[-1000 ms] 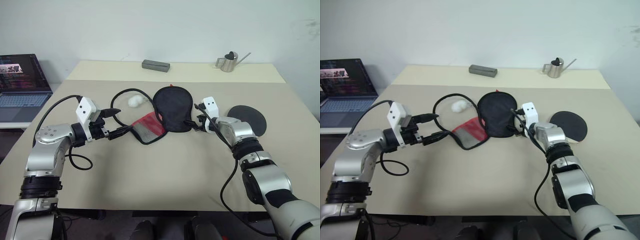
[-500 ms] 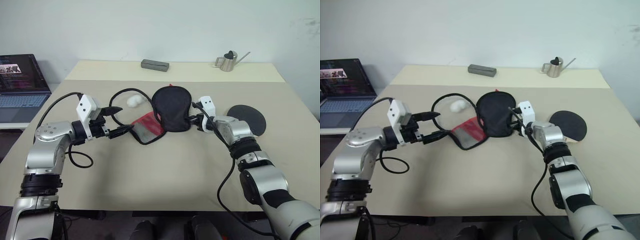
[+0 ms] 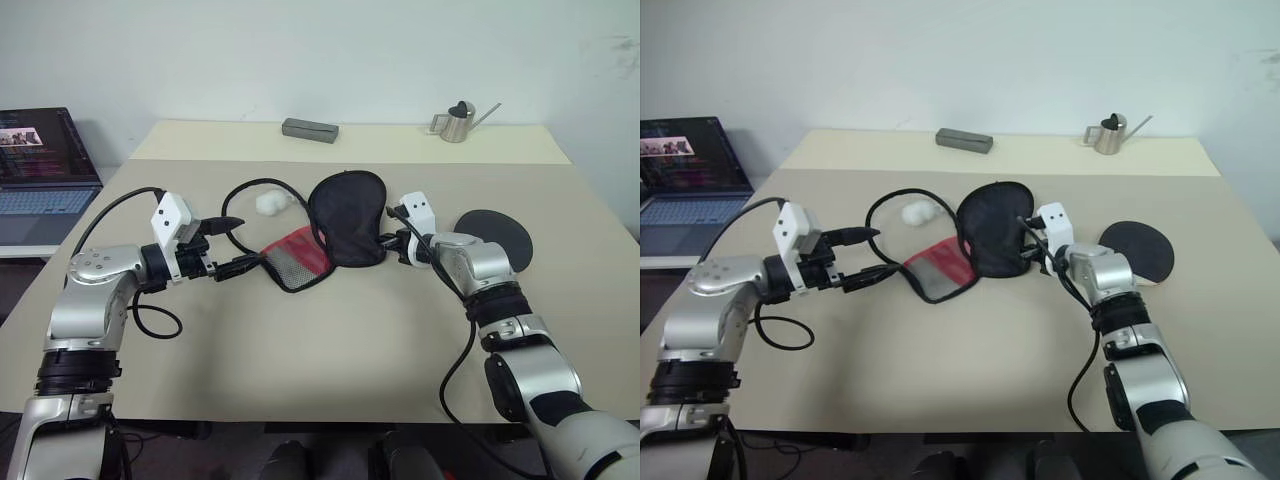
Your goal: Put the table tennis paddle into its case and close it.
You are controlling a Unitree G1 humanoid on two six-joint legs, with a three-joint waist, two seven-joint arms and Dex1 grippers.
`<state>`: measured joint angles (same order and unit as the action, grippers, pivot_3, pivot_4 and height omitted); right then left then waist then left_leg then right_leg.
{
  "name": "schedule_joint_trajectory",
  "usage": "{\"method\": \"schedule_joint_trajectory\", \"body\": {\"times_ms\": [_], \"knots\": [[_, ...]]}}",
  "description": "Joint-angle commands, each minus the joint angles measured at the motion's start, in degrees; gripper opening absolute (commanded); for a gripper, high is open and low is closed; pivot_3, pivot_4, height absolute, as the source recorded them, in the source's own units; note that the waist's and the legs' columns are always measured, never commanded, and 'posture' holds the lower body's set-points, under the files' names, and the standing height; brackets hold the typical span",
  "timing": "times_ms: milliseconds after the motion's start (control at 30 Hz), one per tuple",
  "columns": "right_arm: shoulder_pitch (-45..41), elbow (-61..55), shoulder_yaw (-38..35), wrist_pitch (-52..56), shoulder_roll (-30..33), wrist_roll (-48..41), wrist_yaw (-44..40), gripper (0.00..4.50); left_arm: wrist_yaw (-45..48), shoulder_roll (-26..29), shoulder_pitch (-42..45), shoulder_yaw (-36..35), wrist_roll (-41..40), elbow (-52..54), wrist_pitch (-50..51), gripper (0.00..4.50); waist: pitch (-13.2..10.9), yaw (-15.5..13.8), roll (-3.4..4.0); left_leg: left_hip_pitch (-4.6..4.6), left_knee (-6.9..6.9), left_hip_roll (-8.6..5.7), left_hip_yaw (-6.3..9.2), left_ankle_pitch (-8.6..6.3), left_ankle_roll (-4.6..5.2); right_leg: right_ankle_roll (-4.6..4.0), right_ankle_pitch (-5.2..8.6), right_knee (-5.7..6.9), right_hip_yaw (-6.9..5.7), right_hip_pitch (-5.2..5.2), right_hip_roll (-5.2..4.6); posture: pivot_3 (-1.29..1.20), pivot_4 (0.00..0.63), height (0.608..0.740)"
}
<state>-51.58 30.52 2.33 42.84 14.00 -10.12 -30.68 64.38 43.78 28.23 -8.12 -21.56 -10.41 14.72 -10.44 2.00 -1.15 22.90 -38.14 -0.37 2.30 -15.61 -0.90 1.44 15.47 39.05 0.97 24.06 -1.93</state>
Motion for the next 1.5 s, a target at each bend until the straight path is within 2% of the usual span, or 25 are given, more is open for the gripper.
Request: {"method": "schedule_joint_trajectory", "body": {"times_ms": [33, 433, 967, 1500], "knots": [[1.1, -6.5, -0.9, 3.1, 0.9, -0.7, 0.9, 0.04, 0.4, 1.2, 0.3, -0.9, -0.6, 2.4, -0.4, 4.50, 0.0, 0.0, 0.00, 0.00, 0.00, 0.00, 0.01, 0.00, 0.00, 0.00, 0.00, 0.00, -0.01, 0.00, 0.00, 0.00, 0.150, 0.740], [7.4, -16.7, -2.3, 10.7, -1.5, -1.5, 6.3, 0.04, 1.8, 1.0, 1.0, -0.1, -0.1, 1.9, -0.9, 4.50, 0.0, 0.0, 0.00, 0.00, 0.00, 0.00, 0.01, 0.00, 0.00, 0.00, 0.00, 0.01, -0.01, 0.00, 0.01, 0.00, 0.150, 0.740], [11.0, -25.0, -6.3, 18.1, -7.2, -3.3, 15.8, 0.04, 2.1, 1.2, 0.9, -0.1, 0.2, 1.7, -1.4, 4.50, 0.0, 0.0, 0.00, -0.01, 0.01, 0.00, 0.01, 0.00, 0.00, 0.00, 0.00, 0.01, -0.01, 0.00, 0.01, 0.00, 0.150, 0.740], [13.2, -29.0, -5.9, 19.4, -9.5, -3.3, 20.2, 0.04, 2.4, 0.9, 1.9, 0.6, 0.3, 1.0, -1.5, 4.50, 0.0, 0.0, 0.00, -0.01, 0.01, 0.00, 0.00, 0.00, 0.00, 0.00, 0.00, 0.01, -0.01, 0.00, 0.02, 0.00, 0.150, 0.740]]}}
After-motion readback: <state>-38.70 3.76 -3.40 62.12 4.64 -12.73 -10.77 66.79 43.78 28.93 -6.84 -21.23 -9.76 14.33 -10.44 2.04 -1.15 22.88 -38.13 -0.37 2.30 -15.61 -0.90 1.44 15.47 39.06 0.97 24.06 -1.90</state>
